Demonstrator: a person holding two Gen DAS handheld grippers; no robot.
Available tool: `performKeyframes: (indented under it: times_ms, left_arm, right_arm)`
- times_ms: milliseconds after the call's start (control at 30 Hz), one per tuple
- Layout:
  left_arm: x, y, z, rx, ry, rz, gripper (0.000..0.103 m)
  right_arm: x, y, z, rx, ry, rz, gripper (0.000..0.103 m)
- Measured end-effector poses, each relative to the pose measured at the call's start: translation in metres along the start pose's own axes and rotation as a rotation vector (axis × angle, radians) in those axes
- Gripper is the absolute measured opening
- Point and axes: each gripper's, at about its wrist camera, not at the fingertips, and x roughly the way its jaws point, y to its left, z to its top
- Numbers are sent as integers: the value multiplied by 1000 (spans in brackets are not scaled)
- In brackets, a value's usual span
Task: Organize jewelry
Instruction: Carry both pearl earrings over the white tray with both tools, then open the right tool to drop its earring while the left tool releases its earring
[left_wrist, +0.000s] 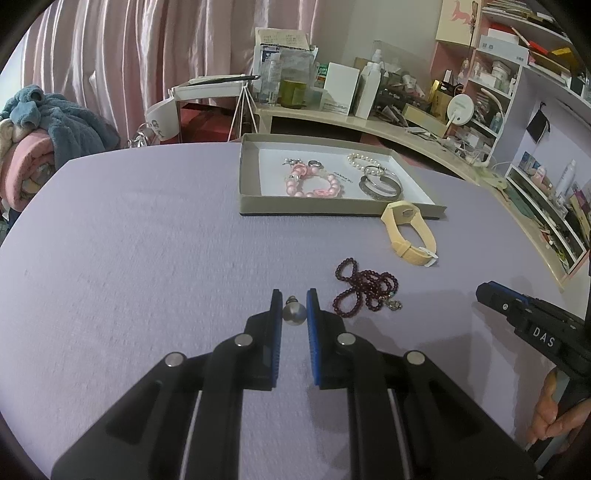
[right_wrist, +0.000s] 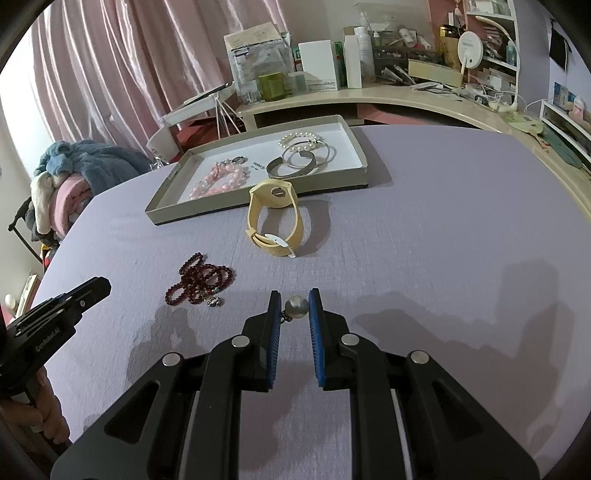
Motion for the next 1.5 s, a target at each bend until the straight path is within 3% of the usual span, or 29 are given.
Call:
performKeyframes:
  times_ms: [467,800,1033,1500]
  left_arm:
    - [14,2,16,-12,0,-7,13]
    - [24,8,62,14,-58,22,13]
    - [43,16,103,-30,-47,-25,13]
    - [83,14,160,30,-72,-22,13]
  right_arm:
    - [7,-16,24,-4,-17,-35,16]
    - [18,-18,80,-57,-90,-44,16]
    - [42,5,122,-128,-114,-9,16]
    - [105,32,162,-189,-73,36,16]
